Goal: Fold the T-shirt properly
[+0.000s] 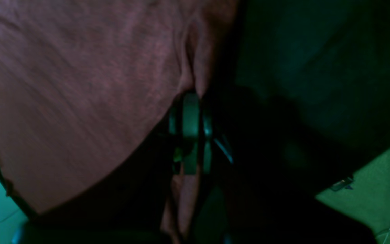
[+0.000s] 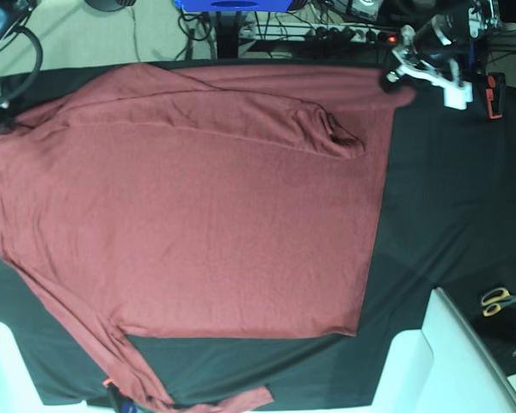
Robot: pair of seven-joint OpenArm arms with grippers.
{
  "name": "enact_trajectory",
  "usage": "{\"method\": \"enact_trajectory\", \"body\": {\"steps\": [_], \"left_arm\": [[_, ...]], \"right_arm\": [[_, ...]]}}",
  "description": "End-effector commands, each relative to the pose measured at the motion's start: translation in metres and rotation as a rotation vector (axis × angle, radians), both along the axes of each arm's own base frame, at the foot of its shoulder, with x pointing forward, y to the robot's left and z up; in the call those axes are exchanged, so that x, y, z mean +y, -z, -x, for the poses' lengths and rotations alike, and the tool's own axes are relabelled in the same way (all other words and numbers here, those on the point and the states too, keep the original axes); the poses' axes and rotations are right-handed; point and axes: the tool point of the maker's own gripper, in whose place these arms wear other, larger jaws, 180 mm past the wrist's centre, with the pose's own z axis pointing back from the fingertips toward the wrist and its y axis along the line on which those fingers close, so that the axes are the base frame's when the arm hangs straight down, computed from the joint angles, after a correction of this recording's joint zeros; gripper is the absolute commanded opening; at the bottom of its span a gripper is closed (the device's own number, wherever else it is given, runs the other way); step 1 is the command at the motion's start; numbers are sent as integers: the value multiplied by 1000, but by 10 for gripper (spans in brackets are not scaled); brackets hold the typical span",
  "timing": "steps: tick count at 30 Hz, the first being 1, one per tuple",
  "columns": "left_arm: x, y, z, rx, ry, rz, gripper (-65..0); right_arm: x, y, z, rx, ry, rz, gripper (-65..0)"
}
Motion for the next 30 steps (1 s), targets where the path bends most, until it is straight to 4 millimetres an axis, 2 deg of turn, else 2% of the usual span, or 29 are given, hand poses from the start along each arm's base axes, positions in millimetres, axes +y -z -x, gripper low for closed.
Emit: {"method": "enact_trajectory", "body": {"steps": [1, 7, 12, 17, 20, 23, 25, 30], "left_arm": [[3, -7, -6, -29, 1, -7, -650], [3, -7, -15, -17, -22, 4, -650], [2, -10, -28, -37, -29, 9, -650], [-3, -12, -34, -18, 6, 35, -650], [-4, -15, -42, -35, 9, 39, -650], [-5, -18, -50, -51, 11, 41, -650], [-5, -20, -54, -61, 12, 43, -650], [-6, -21, -58, -67, 12, 45, -650]], "right_arm": [[-16, -17, -15, -49, 1, 45, -644], [-18, -14, -13, 0, 47, 34, -644], [-19, -17, -25, 7, 1, 76, -644], [-20, -16, -27, 45, 0, 94, -644], [-13, -16, -33, 48, -28, 94, -644], [-16, -16, -32, 60, -11, 94, -644], [-23, -20, -33, 68, 19, 105, -644], [-21, -38, -50, 53, -19, 157, -644]]}}
